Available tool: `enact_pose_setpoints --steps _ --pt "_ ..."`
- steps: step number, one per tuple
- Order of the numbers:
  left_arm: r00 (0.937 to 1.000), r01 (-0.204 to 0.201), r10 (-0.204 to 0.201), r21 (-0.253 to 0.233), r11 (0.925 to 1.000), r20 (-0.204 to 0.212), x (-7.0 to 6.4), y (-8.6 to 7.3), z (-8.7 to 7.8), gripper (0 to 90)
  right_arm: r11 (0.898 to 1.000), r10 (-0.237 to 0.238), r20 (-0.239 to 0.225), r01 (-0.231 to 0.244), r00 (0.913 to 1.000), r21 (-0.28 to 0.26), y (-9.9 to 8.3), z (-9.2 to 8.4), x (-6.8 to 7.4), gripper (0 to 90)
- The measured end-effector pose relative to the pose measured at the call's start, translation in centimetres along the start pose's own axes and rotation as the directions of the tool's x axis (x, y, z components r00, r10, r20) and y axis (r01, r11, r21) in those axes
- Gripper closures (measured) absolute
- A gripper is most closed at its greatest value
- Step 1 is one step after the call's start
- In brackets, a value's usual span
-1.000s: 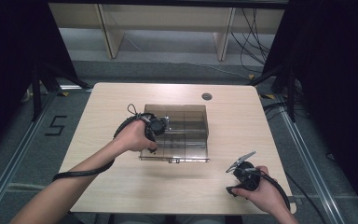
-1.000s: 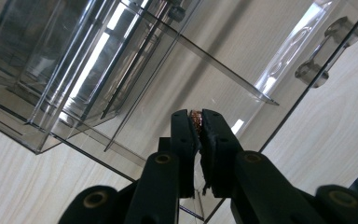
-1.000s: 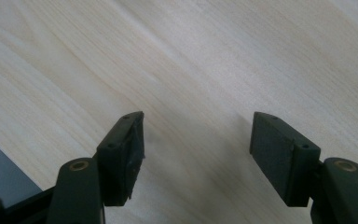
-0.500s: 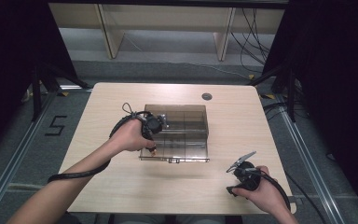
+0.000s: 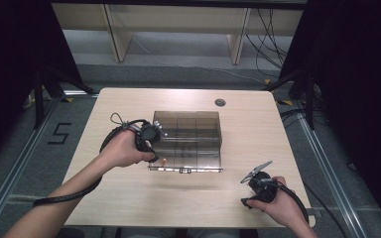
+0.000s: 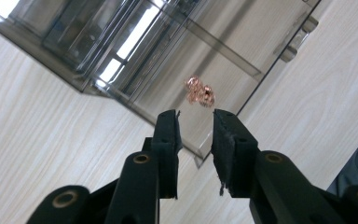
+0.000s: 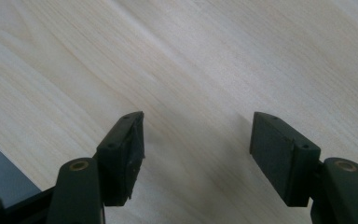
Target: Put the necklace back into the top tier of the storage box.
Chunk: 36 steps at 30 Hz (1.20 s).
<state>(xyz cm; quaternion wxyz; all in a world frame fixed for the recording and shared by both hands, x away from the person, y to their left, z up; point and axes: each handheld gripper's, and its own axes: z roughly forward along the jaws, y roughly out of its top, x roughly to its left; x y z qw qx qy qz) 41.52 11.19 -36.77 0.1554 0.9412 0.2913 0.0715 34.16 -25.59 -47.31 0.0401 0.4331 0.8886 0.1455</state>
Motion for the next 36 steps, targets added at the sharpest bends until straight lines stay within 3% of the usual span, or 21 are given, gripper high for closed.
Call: enact_pose_setpoints --steps 8,10,17,19,23,24,25,27,29,30,32,33,34,36 --pt "0.9993 0.029 -0.03 -0.058 0.9979 -0.02 0.3 -2.9 -1.2 66.8 0.999 0.031 0.001 -0.031 0.9995 0.009 0.0 -0.1 0.3 36.2" --pt "0.999 0.034 -0.036 -0.072 0.9968 -0.026 0.5 -3.7 -1.5 66.2 1.0 -0.012 0.013 0.012 0.9998 -0.006 0.0 0.0 -0.1 36.2" --pt "0.9957 0.082 -0.086 -0.099 0.9917 -0.035 1.0 -7.0 -1.6 64.3 0.999 -0.028 0.008 0.028 0.9996 -0.017 0.0 0.1 -0.1 36.2" --pt "0.9938 0.099 -0.104 -0.114 0.9885 -0.039 1.2 -7.9 -1.7 64.1 1.0 -0.014 0.008 0.014 0.9999 -0.014 0.0 0.0 0.0 36.2" --pt "0.9909 0.115 -0.123 -0.125 0.9854 -0.055 1.2 -9.3 -1.7 63.7 0.999 -0.043 0.006 0.043 0.999 -0.019 0.1 0.1 -0.2 36.2" --pt "0.9885 0.132 -0.141 -0.139 0.9815 -0.056 1.2 -9.7 -1.6 63.8 0.999 -0.031 0.009 0.031 0.9995 -0.016 0.1 0.1 -0.1 36.2" --pt "0.9899 0.117 -0.126 -0.132 0.9843 -0.064 1.2 -10.0 -1.6 63.8 0.999 -0.037 0.009 0.038 0.9993 -0.02 0.1 0.1 -0.1 36.2" --pt "0.9867 0.138 -0.149 -0.15 0.979 -0.065 1.1 -10.8 -1.2 63.4 1.0 -0.015 0.008 0.015 0.9999 -0.016 0.0 0.0 0.0 36.2" --pt "0.9875 0.136 -0.146 -0.149 0.9794 -0.06 1.1 -11.5 -1.0 63.1 1.0 -0.018 0.013 0.018 0.9998 -0.011 0.0 0.0 -0.1 36.2" --pt "0.9836 0.157 -0.169 -0.16 0.9745 -0.063 1.0 -11.8 -0.8 62.6 1.0 -0.015 0.014 0.015 0.9998 -0.011 0.0 0.0 -0.1 36.2" --pt "0.9835 0.156 -0.169 -0.171 0.9729 -0.064 1.0 -12.4 -0.7 62.3 1.0 0.0 0.005 0.0 1.0 -0.01 0.0 0.0 0.0 36.2" --pt "0.9769 0.178 -0.199 -0.216 0.96 -0.078 0.8 -12.8 -0.3 62.5 1.0 0.005 0.005 -0.005 1.0 -0.008 0.0 -0.1 0.0 36.2" --pt "0.979 0.172 -0.191 -0.211 0.9622 -0.072 0.9 -13.2 -0.3 62.6 1.0 0.002 0.004 -0.002 1.0 -0.005 0.0 -0.1 0.0 36.2" --pt "0.9765 0.177 -0.199 -0.225 0.9583 -0.082 0.9 -13.9 0.1 62.1 1.0 0.011 0.003 -0.011 0.9999 0.0 0.0 -0.1 0.1 36.2"
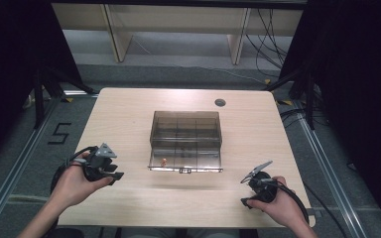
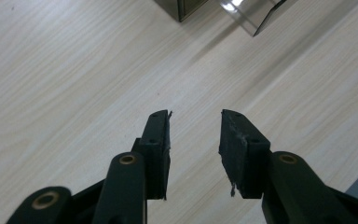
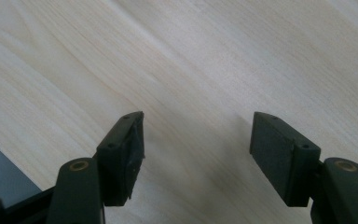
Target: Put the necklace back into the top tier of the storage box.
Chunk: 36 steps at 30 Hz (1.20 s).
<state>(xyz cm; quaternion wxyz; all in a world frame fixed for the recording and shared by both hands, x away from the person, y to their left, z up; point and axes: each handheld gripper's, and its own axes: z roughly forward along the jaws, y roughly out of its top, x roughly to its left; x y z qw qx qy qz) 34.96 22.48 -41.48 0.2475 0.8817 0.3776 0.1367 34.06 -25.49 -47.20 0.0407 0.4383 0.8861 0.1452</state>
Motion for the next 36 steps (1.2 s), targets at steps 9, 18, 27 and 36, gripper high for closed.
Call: enact_pose_setpoints --steps 9,18,27,36 --pt "0.9983 0.05 -0.049 0.016 0.9986 -0.033 0.3 -2.8 1.3 57.1 1.0 -0.004 0.007 0.004 1.0 -0.003 0.0 0.1 -0.1 36.2" --pt "0.995 0.08 -0.079 0.006 0.9968 -0.061 0.2 -4.7 3.7 55.2 0.999 -0.047 0.012 0.047 0.9988 -0.025 0.1 0.1 -0.3 36.2" --pt "0.9926 0.086 -0.089 -0.048 0.9952 -0.082 0.0 -5.6 4.7 45.4 0.999 -0.031 0.008 0.031 0.9995 -0.019 0.2 0.1 -0.3 36.2" --pt "0.9953 0.083 -0.085 -0.035 0.9959 -0.047 -0.1 -5.4 5.0 40.4 0.999 -0.038 0.011 0.038 0.9992 -0.018 0.2 0.0 -0.2 36.1"
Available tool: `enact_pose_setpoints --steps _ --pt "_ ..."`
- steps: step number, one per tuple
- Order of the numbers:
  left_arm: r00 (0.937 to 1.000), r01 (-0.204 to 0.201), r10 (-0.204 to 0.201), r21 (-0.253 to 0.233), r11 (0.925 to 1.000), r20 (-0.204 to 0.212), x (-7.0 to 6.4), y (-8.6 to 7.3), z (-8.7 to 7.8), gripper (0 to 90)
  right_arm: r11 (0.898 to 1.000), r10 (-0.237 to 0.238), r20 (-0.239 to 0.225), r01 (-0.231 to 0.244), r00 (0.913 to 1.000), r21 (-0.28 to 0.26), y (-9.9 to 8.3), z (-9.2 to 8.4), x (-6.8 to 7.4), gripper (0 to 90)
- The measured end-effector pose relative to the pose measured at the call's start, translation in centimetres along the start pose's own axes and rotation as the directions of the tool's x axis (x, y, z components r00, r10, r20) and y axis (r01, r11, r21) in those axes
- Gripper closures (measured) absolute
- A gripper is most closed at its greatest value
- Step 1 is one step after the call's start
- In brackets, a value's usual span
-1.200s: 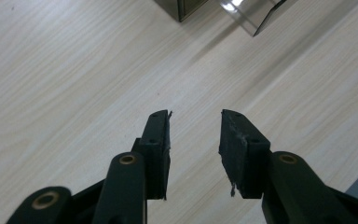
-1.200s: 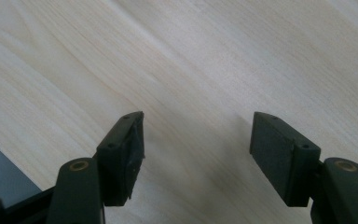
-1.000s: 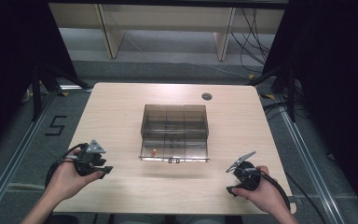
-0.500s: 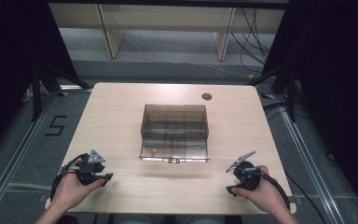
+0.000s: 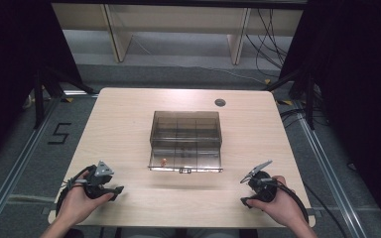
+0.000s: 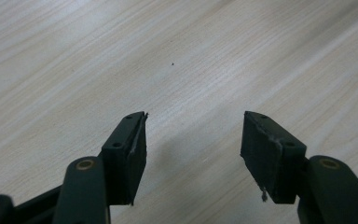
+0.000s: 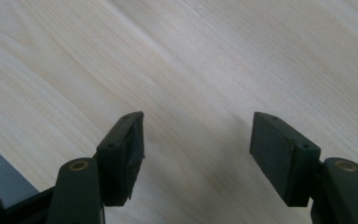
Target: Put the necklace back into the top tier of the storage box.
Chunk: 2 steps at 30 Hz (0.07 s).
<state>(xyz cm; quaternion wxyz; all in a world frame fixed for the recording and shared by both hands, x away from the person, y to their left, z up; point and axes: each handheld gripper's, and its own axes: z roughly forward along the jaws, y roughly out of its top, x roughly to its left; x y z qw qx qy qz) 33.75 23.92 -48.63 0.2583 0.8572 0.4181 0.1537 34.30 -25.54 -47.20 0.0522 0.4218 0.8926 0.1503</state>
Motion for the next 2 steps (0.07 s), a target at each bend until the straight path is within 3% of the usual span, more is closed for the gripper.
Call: enact_pose_setpoints --steps 2 --pt "0.9999 0.008 -0.008 -0.016 0.9998 -0.01 -0.02 0.04 -0.06 40.1 1.0 0.001 0.006 -0.001 1.0 -0.001 -0.01 -0.06 0.02 36.1"
